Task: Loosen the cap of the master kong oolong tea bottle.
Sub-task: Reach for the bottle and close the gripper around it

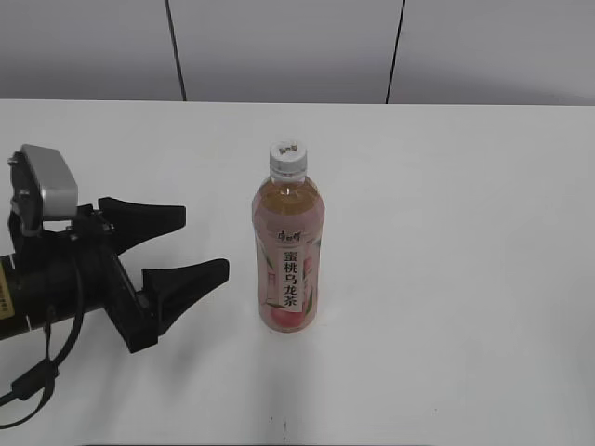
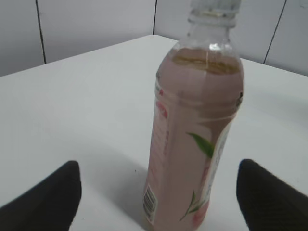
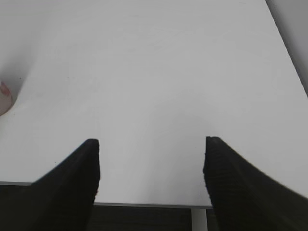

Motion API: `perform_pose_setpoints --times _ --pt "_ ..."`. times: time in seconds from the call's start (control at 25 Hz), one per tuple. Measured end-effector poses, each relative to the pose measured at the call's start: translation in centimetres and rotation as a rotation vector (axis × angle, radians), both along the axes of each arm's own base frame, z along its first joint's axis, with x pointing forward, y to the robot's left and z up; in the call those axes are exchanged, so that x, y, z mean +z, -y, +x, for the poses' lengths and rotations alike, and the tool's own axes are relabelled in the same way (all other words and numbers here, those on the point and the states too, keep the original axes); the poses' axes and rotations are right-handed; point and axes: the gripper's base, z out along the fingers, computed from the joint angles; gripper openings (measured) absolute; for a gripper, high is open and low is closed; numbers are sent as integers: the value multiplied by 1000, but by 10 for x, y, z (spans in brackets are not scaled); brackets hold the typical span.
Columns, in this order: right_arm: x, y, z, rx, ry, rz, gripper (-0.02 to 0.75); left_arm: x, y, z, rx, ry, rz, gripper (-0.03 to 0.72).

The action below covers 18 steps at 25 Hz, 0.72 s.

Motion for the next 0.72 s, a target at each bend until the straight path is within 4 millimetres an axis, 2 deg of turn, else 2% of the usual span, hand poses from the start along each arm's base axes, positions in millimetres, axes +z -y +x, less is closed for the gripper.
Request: perform_pose_setpoints --times 0.12,0.28,0.52,0.72 --pt "0 0 0 0 0 0 512 -10 4 6 -24 -37 5 597" --pt "0 0 0 0 0 0 512 -12 12 9 -57 -61 -8 603" --pt "0 0 0 0 0 0 512 -10 22 11 -97 -42 -14 608" --pt "0 0 0 0 0 0 512 -1 39 18 -149 14 -29 603"
